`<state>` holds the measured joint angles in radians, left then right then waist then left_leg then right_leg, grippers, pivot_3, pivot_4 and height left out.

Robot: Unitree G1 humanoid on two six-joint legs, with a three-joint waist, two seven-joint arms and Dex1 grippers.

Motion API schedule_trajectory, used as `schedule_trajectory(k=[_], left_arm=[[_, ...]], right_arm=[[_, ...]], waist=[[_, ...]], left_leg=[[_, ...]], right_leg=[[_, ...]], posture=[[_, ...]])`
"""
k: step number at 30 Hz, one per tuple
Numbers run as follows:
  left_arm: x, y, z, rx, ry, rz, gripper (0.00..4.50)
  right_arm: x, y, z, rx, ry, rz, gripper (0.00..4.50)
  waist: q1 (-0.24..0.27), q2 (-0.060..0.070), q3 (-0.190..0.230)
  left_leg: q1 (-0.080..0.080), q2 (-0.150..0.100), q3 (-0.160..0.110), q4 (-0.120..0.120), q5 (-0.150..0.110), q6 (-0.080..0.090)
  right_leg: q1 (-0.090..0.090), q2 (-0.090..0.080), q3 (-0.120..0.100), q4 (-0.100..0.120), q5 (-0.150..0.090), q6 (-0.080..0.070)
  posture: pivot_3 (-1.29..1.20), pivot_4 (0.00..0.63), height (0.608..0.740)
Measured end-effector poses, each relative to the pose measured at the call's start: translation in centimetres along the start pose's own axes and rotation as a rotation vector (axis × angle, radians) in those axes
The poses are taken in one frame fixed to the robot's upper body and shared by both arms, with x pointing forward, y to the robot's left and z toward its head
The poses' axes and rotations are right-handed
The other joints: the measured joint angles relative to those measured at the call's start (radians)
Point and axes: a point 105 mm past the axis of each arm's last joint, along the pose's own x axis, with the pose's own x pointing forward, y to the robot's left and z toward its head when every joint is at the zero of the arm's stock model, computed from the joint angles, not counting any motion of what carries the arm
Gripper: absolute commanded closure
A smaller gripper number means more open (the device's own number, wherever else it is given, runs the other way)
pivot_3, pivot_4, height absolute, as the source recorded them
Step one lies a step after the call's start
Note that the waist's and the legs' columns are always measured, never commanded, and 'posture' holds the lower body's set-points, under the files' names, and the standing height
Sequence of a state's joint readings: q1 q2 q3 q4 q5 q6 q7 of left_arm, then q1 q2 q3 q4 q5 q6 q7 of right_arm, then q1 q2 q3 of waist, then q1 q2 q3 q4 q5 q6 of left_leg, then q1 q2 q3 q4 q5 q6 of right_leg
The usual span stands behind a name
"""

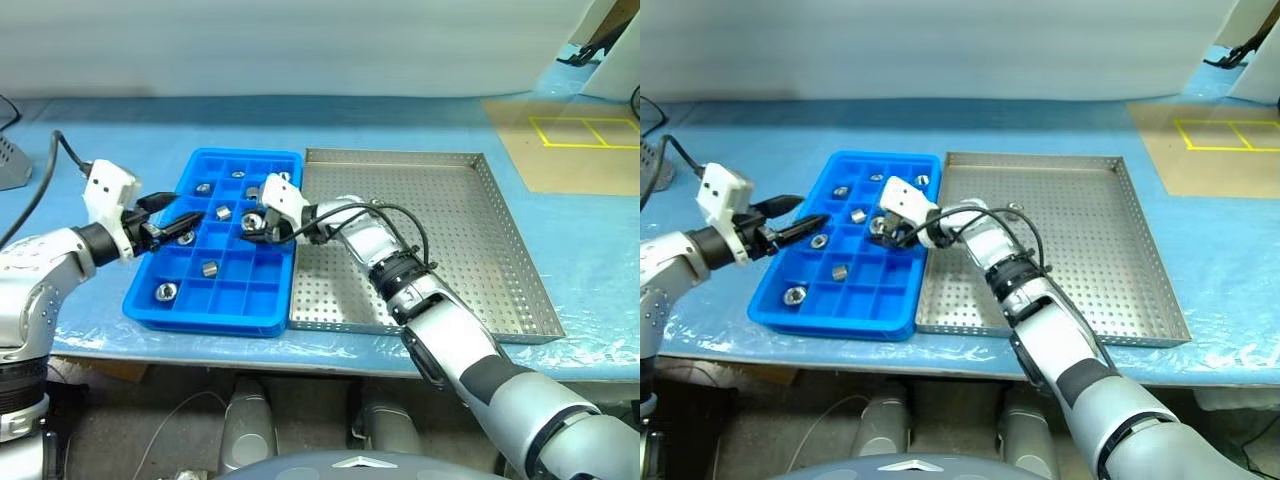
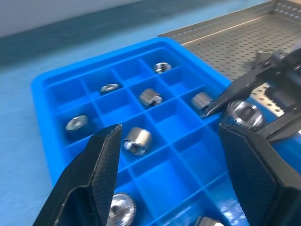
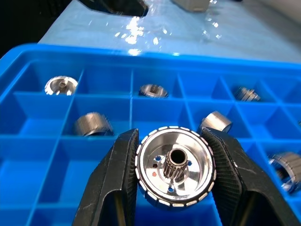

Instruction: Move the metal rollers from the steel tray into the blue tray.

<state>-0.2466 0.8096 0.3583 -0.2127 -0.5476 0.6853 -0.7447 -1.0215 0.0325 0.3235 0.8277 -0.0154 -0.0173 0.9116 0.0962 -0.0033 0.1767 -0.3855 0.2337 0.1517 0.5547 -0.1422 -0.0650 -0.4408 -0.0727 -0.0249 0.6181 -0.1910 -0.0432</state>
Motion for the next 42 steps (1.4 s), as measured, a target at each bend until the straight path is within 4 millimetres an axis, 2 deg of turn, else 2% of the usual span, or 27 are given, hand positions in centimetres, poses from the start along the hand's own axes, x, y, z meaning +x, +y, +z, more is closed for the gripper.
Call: schedule_trajectory(k=[5, 8, 12, 14, 15, 18, 22, 24, 25, 27, 29, 31, 34, 37, 42], left_arm=[[-1.1, 1.7, 0.3, 0.006, -0.013, 0.058, 1.06], [-1.1, 1.8, 0.2, 0.004, -0.012, 0.061, 1.06], [-0.9, 1.5, -0.1, -0.008, -0.015, 0.058, 1.06], [-0.6, 1.1, -0.3, -0.01, -0.014, 0.049, 1.06], [-0.5, 1.0, -0.3, -0.013, -0.016, 0.043, 1.06], [-0.4, 0.8, -0.3, -0.015, -0.015, 0.038, 1.06], [0.0, 0.4, -0.5, -0.022, -0.005, 0.014, 1.06], [0.5, -0.2, -0.6, -0.039, -0.009, -0.013, 1.06], [0.9, -0.7, -0.6, -0.045, -0.011, -0.037, 1.06], [1.7, -1.8, -0.6, -0.046, -0.015, -0.088, 1.06], [3.0, -3.5, -0.9, -0.045, -0.009, -0.165, 1.06], [4.0, -4.5, -1.4, -0.034, 0.014, -0.216, 1.06], [5.9, -6.1, -1.4, -0.022, 0.007, -0.304, 1.06], [7.4, -8.1, -1.5, -0.002, 0.007, -0.411, 1.06], [9.3, -11.1, -1.7, -0.007, 0.001, -0.557, 1.06]], right_arm=[[1.1, 0.7, -1.0, 0.046, 0.011, 0.003, 2.8], [2.1, 1.3, -1.0, 0.07, 0.009, 0.005, 2.8], [2.5, 0.8, -1.4, 0.054, 0.031, -0.046, 2.8], [2.5, 0.7, -1.8, 0.051, 0.046, -0.06, 2.08], [2.4, 0.7, -1.9, 0.05, 0.041, -0.059, 1.89], [2.2, 0.4, -1.7, 0.049, 0.025, -0.071, 0.94], [1.2, -0.2, -2.0, 0.057, 0.032, -0.062, 0.94], [0.1, -1.4, -1.2, 0.04, 0.003, -0.1, 0.94], [-1.1, -2.3, -0.4, 0.014, -0.026, -0.117, 0.94], [-3.5, -3.2, 0.1, -0.022, -0.037, -0.132, 0.94], [-7.4, -3.8, -0.9, -0.052, 0.004, -0.157, 0.94], [-10.3, -3.7, -2.7, -0.05, 0.076, -0.187, 0.94], [-13.8, -1.9, -5.3, -0.022, 0.186, -0.187, 0.94], [-16.2, -1.1, -6.1, -0.009, 0.259, -0.213, 0.94], [-18.6, -1.9, -6.5, 0.062, 0.278, -0.355, 0.94]], waist=[[0.001, 0.0, 0.0], [0.001, 0.0, 0.0], [0.003, 0.0, 0.0], [0.004, 0.0, 0.0], [0.003, 0.0, 0.0], [0.002, 0.0, 0.0], [0.001, 0.0, 0.0], [0.003, 0.0, 0.0], [0.004, 0.0, 0.0], [0.011, 0.0, 0.0], [0.025, -0.001, 0.0], [0.023, -0.001, 0.0], [0.021, 0.0, 0.0], [-0.005, 0.0, 0.0], [-0.038, 0.0, 0.0]], left_leg=[[-0.001, 0.0, 0.0, -0.003, 0.0, 0.0], [-0.001, 0.0, 0.0, -0.003, 0.0, 0.0], [0.0, 0.0, 0.0, -0.003, 0.0, 0.0], [0.0, 0.0, 0.0, -0.003, 0.0, 0.0], [0.0, 0.0, 0.0, -0.003, 0.0, 0.0], [0.0, 0.0, 0.0, -0.004, 0.0, -0.001], [0.0, 0.0, 0.0, -0.004, 0.0, -0.001], [-0.001, 0.0, 0.0, -0.004, 0.0, -0.001], [0.0, 0.0, 0.0, -0.003, 0.0, -0.001], [0.0, 0.0, 0.0, -0.003, 0.0, -0.001], [0.001, -0.001, 0.001, -0.002, 0.0, 0.0], [0.001, 0.0, 0.001, -0.002, 0.001, -0.001], [0.001, 0.0, 0.001, -0.004, 0.003, -0.004], [0.002, 0.0, 0.001, -0.004, 0.003, -0.004], [0.004, 0.0, 0.002, -0.005, 0.003, -0.004]], right_leg=[[0.0, 0.0, 0.0, -0.002, 0.0, -0.001], [0.0, 0.0, 0.0, -0.002, 0.0, -0.001], [0.0, 0.0, 0.0, -0.001, 0.0, -0.001], [0.0, 0.0, 0.0, -0.001, 0.0, -0.001], [0.0, 0.0, 0.0, -0.001, 0.0, -0.001], [0.0, 0.0, 0.0, -0.001, 0.0, -0.001], [0.0, 0.0, 0.0, -0.001, 0.0, -0.001], [-0.001, 0.0, 0.0, -0.001, 0.0, -0.001], [0.0, 0.0, 0.0, -0.001, 0.0, -0.001], [0.002, 0.0, 0.0, -0.002, -0.001, 0.0], [0.004, 0.0, 0.0, -0.004, -0.001, 0.0], [0.004, 0.0, 0.0, -0.004, -0.001, 0.0], [0.003, 0.001, 0.001, -0.004, -0.001, 0.001], [0.002, 0.002, 0.003, -0.004, -0.001, 0.001], [0.002, 0.004, 0.004, -0.004, -0.001, 0.001]], posture=[[0.19, 0.15, 0.74], [0.19, 0.15, 0.74], [0.19, 0.15, 0.74], [0.18, 0.15, 0.74], [0.18, 0.15, 0.74], [0.17, 0.15, 0.74], [0.14, 0.15, 0.74], [0.12, 0.15, 0.74], [0.1, 0.15, 0.74], [0.07, 0.15, 0.74], [0.05, 0.15, 0.74], [0.03, 0.15, 0.74], [-0.03, 0.15, 0.74], [-0.07, 0.15, 0.74], [-0.13, 0.15, 0.74]])
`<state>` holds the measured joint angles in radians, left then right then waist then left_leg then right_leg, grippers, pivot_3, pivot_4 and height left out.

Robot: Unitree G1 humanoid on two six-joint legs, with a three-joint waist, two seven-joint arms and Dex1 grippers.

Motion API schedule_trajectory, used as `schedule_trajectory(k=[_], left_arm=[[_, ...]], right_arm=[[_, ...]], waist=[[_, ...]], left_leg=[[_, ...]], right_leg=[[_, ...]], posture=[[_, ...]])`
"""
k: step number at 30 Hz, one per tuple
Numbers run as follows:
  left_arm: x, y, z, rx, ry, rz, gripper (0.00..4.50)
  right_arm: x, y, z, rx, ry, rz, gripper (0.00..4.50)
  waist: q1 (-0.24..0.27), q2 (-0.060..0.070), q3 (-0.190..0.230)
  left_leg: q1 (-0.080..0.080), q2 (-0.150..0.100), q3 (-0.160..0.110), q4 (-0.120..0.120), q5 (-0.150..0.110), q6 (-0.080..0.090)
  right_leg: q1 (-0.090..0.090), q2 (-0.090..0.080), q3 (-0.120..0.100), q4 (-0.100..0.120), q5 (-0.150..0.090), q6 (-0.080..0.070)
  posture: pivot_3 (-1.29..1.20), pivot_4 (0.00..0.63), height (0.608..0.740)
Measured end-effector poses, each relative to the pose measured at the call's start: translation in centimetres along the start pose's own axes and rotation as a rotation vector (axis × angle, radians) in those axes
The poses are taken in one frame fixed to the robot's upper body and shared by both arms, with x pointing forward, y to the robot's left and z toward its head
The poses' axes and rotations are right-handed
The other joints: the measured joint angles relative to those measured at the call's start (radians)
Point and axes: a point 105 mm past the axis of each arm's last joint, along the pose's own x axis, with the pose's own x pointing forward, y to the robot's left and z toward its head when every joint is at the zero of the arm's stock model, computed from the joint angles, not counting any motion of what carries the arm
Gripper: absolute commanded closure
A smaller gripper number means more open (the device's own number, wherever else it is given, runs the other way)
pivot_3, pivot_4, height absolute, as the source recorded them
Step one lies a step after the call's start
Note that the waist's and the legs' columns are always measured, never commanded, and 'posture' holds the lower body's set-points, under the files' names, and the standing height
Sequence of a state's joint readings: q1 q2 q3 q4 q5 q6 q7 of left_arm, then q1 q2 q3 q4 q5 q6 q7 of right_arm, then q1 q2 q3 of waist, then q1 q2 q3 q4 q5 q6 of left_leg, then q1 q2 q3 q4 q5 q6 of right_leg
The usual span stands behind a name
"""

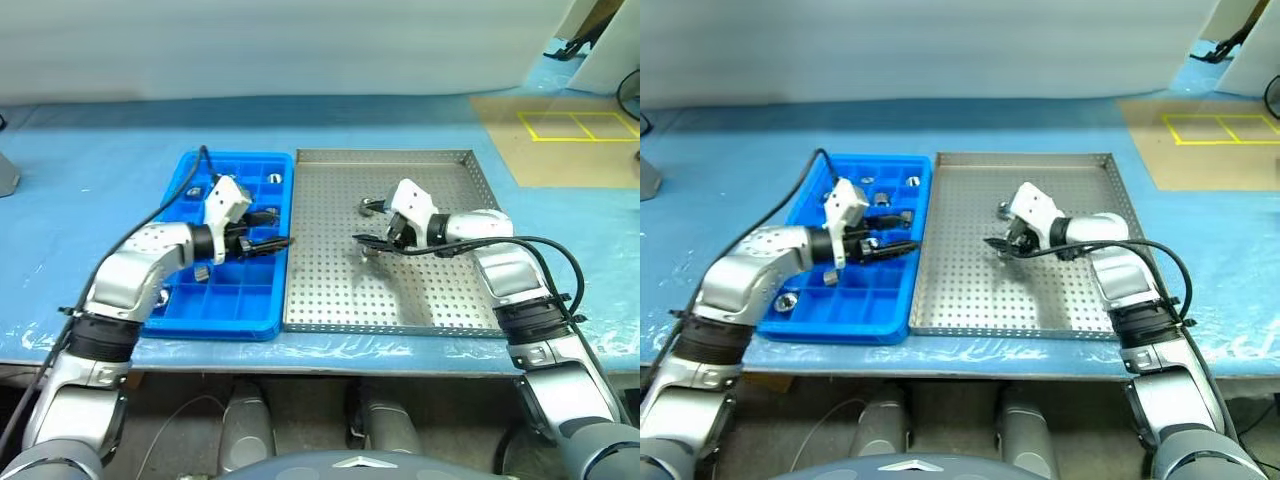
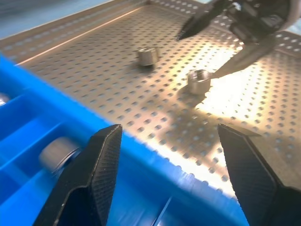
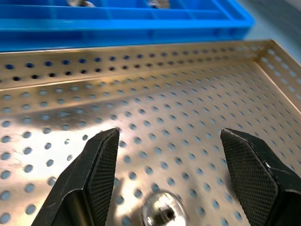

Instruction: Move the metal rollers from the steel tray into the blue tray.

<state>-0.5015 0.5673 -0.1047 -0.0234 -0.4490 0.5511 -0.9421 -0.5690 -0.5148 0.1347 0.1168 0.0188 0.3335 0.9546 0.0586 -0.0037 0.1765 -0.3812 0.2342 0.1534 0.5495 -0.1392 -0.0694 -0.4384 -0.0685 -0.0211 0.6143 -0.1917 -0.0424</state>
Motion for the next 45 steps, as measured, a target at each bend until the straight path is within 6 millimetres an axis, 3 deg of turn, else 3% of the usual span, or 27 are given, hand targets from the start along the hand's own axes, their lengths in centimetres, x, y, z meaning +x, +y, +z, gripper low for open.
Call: schedule_trajectory(k=[8, 21, 24, 28, 36, 39, 45], left_arm=[[1.2, 0.3, 0.7, 0.008, -0.014, -0.035, 1.06], [0.6, 0.8, 0.1, -0.017, -0.009, -0.007, 1.06], [0.4, 0.8, -0.1, -0.02, -0.004, -0.001, 1.06], [0.4, 0.7, 0.2, -0.009, -0.007, -0.004, 1.06], [-0.2, 0.8, 0.3, -0.005, -0.004, 0.011, 1.06], [-1.4, 1.3, 1.0, -0.003, -0.025, 0.055, 1.06], [-5.3, 3.4, 1.3, -0.004, -0.028, 0.215, 1.06]], right_arm=[[1.0, 0.3, -2.1, 0.141, 0.023, -0.035, 0.94], [1.9, 0.3, -5.2, 0.179, 0.091, -0.042, 0.94], [2.2, 0.4, -5.1, 0.174, 0.079, -0.041, 1.53], [2.5, 0.7, -5.0, 0.164, 0.07, -0.023, 2.85], [2.6, 1.0, -4.7, 0.15, 0.073, 0.001, 2.85], [3.7, 1.7, -3.0, 0.119, 0.038, 0.05, 2.85], [8.4, 4.5, 7.0, -0.009, -0.209, 0.212, 2.85]], waist=[[-0.019, 0.0, 0.0], [-0.017, 0.0, 0.0], [-0.017, 0.0, 0.0], [-0.016, 0.0, 0.0], [-0.017, 0.0, 0.0], [-0.021, 0.0, 0.0], [-0.016, 0.001, 0.0]], left_leg=[[-0.001, -0.001, 0.0, 0.001, 0.0, 0.001], [-0.001, 0.0, 0.0, 0.001, -0.001, 0.001], [-0.001, 0.0, 0.0, 0.001, -0.001, 0.001], [0.0, 0.0, 0.0, 0.001, -0.001, 0.001], [0.0, 0.0, 0.0, 0.001, -0.001, 0.001], [0.0, 0.001, 0.0, 0.001, 0.0, 0.001], [0.0, 0.005, 0.0, -0.003, 0.001, -0.002]], right_leg=[[0.0, 0.0, 0.0, 0.0, 0.0, -0.001], [0.001, -0.001, -0.001, -0.001, 0.0, -0.001], [0.001, -0.001, -0.001, -0.001, 0.0, -0.001], [0.001, -0.001, -0.001, -0.001, 0.0, -0.001], [0.002, -0.001, -0.001, -0.001, 0.001, -0.001], [0.0, 0.001, -0.001, 0.0, 0.001, -0.002], [-0.002, 0.006, -0.001, 0.0, 0.002, -0.005]], posture=[[-0.14, 0.15, 0.74], [-0.1, 0.15, 0.74], [-0.09, 0.15, 0.74], [-0.09, 0.15, 0.74], [-0.06, 0.15, 0.74], [-0.01, 0.15, 0.74], [0.09, 0.15, 0.74]])
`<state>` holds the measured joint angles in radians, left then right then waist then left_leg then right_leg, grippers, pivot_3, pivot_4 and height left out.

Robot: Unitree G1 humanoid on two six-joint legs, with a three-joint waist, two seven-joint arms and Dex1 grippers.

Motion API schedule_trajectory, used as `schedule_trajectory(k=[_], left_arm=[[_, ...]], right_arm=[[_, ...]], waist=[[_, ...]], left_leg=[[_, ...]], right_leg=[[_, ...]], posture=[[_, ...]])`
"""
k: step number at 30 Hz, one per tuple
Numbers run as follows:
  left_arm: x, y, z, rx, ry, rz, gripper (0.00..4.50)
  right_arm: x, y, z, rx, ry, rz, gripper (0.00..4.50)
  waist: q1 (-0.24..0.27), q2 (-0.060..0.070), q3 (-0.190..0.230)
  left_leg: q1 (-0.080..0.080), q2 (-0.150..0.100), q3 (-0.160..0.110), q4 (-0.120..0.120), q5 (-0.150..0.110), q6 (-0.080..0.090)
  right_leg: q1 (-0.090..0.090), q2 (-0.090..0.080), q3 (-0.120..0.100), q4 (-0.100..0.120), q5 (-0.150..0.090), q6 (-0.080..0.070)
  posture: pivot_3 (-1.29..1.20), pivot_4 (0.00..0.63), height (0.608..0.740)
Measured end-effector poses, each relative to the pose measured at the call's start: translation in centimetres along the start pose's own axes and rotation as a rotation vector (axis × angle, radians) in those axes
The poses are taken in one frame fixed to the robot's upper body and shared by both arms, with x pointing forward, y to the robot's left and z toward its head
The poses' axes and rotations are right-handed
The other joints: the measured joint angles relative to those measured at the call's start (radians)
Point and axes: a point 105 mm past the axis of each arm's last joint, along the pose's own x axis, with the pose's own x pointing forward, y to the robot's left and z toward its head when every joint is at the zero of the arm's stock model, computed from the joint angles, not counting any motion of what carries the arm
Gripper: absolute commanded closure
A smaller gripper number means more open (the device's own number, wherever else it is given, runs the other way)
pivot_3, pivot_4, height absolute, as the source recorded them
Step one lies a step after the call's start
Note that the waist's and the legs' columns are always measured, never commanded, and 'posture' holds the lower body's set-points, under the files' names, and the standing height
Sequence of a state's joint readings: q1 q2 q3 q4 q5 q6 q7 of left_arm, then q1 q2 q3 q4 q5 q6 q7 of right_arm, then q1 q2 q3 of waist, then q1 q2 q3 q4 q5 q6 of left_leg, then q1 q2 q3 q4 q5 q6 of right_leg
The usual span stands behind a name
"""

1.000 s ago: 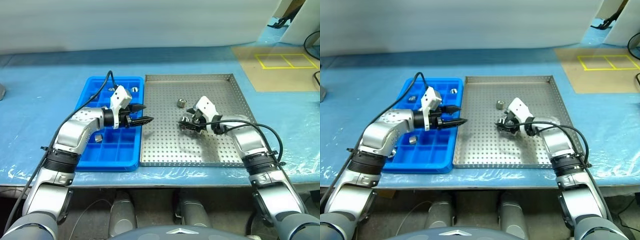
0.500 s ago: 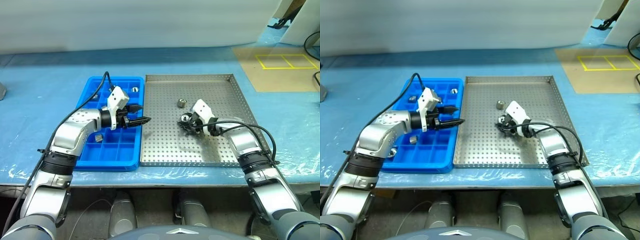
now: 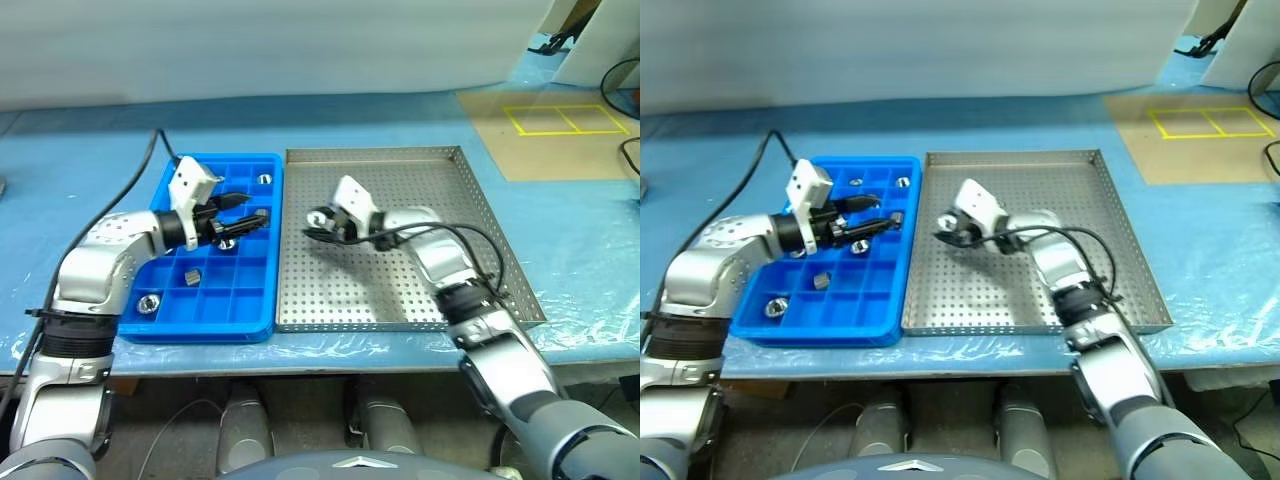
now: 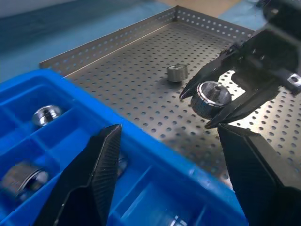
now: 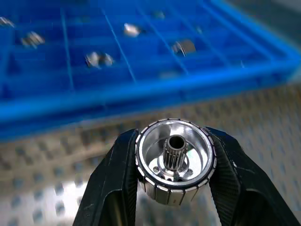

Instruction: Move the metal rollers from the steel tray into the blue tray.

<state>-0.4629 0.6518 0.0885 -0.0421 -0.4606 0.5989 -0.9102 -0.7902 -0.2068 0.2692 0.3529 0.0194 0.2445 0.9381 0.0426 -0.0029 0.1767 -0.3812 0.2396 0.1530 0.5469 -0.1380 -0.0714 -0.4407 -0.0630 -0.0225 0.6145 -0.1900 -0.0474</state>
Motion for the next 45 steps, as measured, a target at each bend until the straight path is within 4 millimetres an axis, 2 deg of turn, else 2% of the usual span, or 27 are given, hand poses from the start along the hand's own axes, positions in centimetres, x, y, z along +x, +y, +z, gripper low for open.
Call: schedule_trajectory(k=[2, 5, 8, 12, 16, 20, 25, 28, 32, 44, 45], left_arm=[[-1.6, 0.9, -0.4, -0.012, 0.015, 0.061, 1.06], [-4.0, 2.1, 0.2, 0.002, 0.02, 0.153, 1.06], [-6.2, 2.4, 0.4, 0.012, 0.025, 0.223, 1.06], [-7.4, 1.4, -0.5, -0.017, 0.044, 0.264, 1.06], [-7.2, -0.6, -1.4, -0.051, 0.05, 0.253, 1.06], [-6.9, -1.4, -1.1, -0.053, 0.038, 0.252, 1.06], [-7.0, -1.1, -1.0, -0.058, 0.032, 0.269, 1.06], [-6.6, -1.0, -0.7, -0.055, 0.024, 0.268, 1.06], [-6.0, -1.2, -0.4, -0.05, 0.02, 0.244, 1.06], [-5.6, -0.7, -0.2, -0.056, 0.02, 0.224, 1.06], [-5.6, -0.7, -0.2, -0.057, 0.021, 0.22, 1.06]], right_arm=[[2.2, 0.9, 2.6, -0.021, -0.067, 0.064, 2.85], [4.4, 2.9, 4.5, -0.034, -0.121, 0.169, 2.85], [5.5, 4.5, 4.6, -0.039, -0.127, 0.245, 2.85], [5.8, 4.4, 2.6, -0.027, -0.08, 0.256, 2.85], [5.1, 3.3, -0.2, -0.008, 0.0, 0.232, 2.85], [4.1, 3.0, -0.8, -0.017, 0.019, 0.262, 2.85], [2.4, 5.7, -0.8, 0.01, 0.016, 0.439, 2.85], [3.2, 6.6, -1.1, 0.074, 0.02, 0.449, 2.85], [4.1, 6.5, -1.3, 0.053, 0.031, 0.417, 2.85], [3.9, 6.1, -1.5, 0.037, 0.035, 0.395, 2.85], [3.9, 6.1, -1.5, 0.038, 0.035, 0.395, 2.5]], waist=[[0.006, 0.0, 0.0], [0.025, -0.001, 0.0], [0.045, -0.001, 0.0], [0.072, -0.001, 0.0], [0.09, -0.001, 0.0], [0.094, -0.001, 0.0], [0.1, -0.001, 0.0], [0.099, -0.001, 0.0], [0.099, -0.001, 0.0], [0.096, -0.001, 0.0], [0.096, -0.001, 0.0]], left_leg=[[-0.001, 0.0, 0.0, 0.0, 0.0, 0.0], [-0.003, 0.0, -0.001, -0.002, 0.0, 0.0], [-0.004, 0.0, -0.001, -0.003, -0.001, 0.001], [-0.004, 0.0, -0.002, -0.002, -0.001, 0.001], [-0.003, 0.0, -0.002, -0.003, -0.001, 0.001], [-0.002, 0.0, -0.003, -0.003, 0.0, 0.0], [-0.003, 0.0, -0.003, -0.002, 0.0, 0.0], [-0.003, 0.001, -0.003, -0.002, 0.0, 0.0], [-0.002, 0.001, -0.003, -0.002, 0.0, -0.001], [-0.002, 0.001, -0.003, -0.002, 0.0, -0.001], [-0.002, 0.001, -0.003, -0.002, 0.0, -0.001]], right_leg=[[0.0, 0.0, -0.001, -0.001, 0.0, 0.0], [0.0, 0.0, -0.002, -0.005, 0.0, 0.0], [0.001, -0.001, -0.003, -0.008, 0.0, 0.0], [0.002, -0.003, -0.004, -0.007, 0.0, 0.0], [0.002, -0.003, -0.005, -0.004, 0.0, 0.0], [0.001, -0.002, -0.005, -0.003, 0.0, 0.0], [0.001, -0.001, -0.004, -0.004, 0.0, 0.0], [0.0, 0.001, -0.003, -0.004, 0.0, 0.0], [0.001, 0.001, -0.003, -0.004, 0.0, 0.0], [0.002, 0.001, -0.003, -0.004, 0.0, 0.0], [0.002, 0.0, -0.003, -0.004, 0.0, 0.0]], posture=[[0.12, 0.15, 0.74], [0.18, 0.15, 0.74], [0.24, 0.15, 0.74], [0.29, 0.15, 0.74], [0.3, 0.15, 0.74], [0.3, 0.15, 0.74], [0.28, 0.15, 0.74], [0.26, 0.15, 0.74], [0.25, 0.15, 0.74], [0.21, 0.15, 0.74], [0.21, 0.15, 0.74]])
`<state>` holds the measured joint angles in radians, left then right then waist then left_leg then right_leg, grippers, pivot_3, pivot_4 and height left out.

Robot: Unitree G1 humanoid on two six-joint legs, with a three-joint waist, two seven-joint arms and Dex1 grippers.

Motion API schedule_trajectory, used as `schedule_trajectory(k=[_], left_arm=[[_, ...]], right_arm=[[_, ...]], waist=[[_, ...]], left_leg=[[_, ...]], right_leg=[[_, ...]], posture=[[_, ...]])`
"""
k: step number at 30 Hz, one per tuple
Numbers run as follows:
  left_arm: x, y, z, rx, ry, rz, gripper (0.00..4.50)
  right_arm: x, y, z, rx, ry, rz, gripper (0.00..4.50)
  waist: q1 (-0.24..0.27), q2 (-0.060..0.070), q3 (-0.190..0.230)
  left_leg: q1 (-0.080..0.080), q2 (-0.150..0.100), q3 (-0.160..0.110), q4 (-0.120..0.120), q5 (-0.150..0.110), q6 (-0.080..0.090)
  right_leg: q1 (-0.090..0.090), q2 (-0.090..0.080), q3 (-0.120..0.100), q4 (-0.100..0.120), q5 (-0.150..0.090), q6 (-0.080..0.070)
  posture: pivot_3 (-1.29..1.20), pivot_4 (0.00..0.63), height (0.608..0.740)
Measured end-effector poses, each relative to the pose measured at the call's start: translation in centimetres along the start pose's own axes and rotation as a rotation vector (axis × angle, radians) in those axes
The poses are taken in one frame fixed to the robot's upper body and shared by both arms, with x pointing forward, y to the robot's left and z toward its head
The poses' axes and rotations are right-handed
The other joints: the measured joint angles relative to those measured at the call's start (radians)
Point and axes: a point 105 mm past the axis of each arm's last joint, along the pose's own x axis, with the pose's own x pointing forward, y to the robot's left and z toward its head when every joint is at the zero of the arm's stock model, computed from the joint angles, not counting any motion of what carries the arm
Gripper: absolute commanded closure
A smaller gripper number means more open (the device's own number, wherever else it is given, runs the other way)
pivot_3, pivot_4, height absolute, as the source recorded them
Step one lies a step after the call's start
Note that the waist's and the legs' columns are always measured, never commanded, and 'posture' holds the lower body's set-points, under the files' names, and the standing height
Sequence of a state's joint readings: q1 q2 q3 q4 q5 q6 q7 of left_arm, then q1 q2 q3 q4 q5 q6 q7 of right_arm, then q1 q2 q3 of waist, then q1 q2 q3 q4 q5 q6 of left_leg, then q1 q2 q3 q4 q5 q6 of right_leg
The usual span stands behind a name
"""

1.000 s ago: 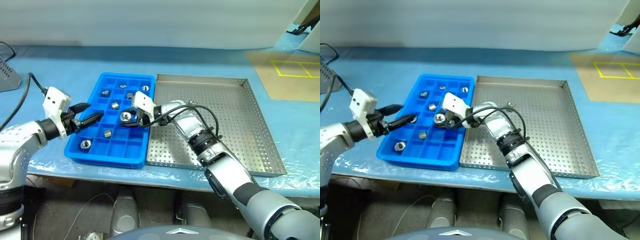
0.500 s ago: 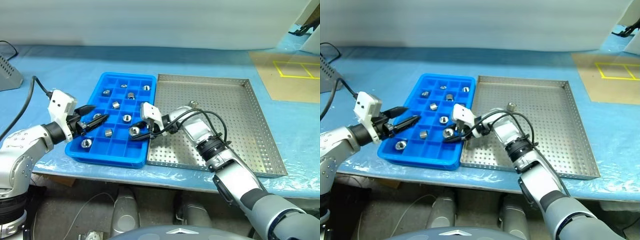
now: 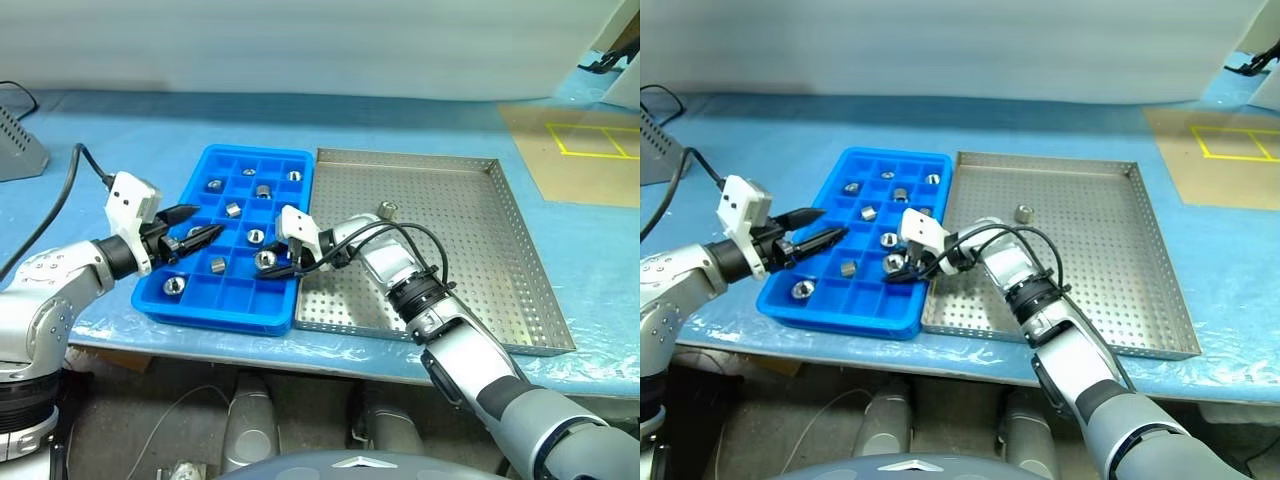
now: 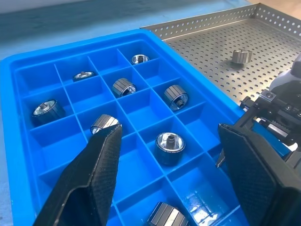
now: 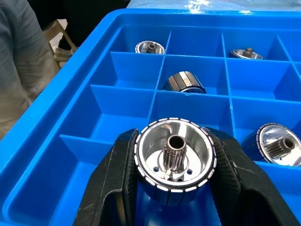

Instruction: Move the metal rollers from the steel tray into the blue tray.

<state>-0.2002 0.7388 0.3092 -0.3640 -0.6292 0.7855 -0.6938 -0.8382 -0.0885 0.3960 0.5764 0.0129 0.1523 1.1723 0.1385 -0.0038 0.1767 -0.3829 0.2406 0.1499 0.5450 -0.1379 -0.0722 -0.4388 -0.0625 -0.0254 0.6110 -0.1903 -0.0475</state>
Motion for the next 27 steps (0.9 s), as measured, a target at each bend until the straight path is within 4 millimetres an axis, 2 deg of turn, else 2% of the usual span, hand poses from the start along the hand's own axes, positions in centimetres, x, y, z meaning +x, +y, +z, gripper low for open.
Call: schedule_trajectory(k=[5, 9, 14, 23, 27], left_arm=[[0.3, 0.0, 0.2, 0.004, -0.005, -0.01, 1.06], [0.6, -0.2, 0.1, 0.001, -0.001, -0.025, 1.06], [1.5, -0.6, -0.5, -0.033, -0.002, -0.063, 1.06], [5.3, -2.3, 0.2, -0.036, -0.045, -0.202, 1.06], [7.5, -3.7, 0.8, -0.03, -0.066, -0.29, 1.06]], right_arm=[[-0.3, -0.5, 0.1, -0.021, -0.008, -0.043, 0.86], [-1.1, -0.9, 0.1, -0.005, -0.007, -0.07, 0.86], [-4.0, -2.0, 0.1, -0.019, -0.001, -0.169, 0.86], [-11.0, -6.4, 0.2, 0.003, 0.008, -0.485, 0.86], [-13.1, -7.5, -1.7, 0.048, 0.049, -0.595, 0.86]], waist=[[-0.003, 0.0, 0.0], [-0.005, 0.0, 0.0], [-0.007, 0.0, 0.0], [-0.027, 0.0, 0.0], [-0.045, 0.0, 0.0]], left_leg=[[0.0, 0.0, 0.0, 0.0, 0.0, 0.0], [0.0, 0.0, 0.0, 0.0, 0.0, 0.0], [0.0, 0.0, 0.0, 0.001, 0.0, 0.0], [0.001, 0.0, 0.001, 0.001, 0.002, -0.003], [0.001, -0.001, 0.001, 0.002, 0.003, -0.004]], right_leg=[[0.0, 0.0, 0.0, 0.0, 0.0, 0.0], [0.0, 0.0, 0.0, 0.0, 0.0, 0.0], [0.001, 0.0, 0.0, 0.0, 0.0, 0.0], [0.0, 0.001, 0.002, 0.002, 0.0, 0.0], [0.0, 0.002, 0.003, 0.002, 0.0, 0.0]], posture=[[0.19, 0.15, 0.74], [0.16, 0.15, 0.74], [0.12, 0.15, 0.74], [-0.01, 0.15, 0.74], [-0.05, 0.15, 0.74]])
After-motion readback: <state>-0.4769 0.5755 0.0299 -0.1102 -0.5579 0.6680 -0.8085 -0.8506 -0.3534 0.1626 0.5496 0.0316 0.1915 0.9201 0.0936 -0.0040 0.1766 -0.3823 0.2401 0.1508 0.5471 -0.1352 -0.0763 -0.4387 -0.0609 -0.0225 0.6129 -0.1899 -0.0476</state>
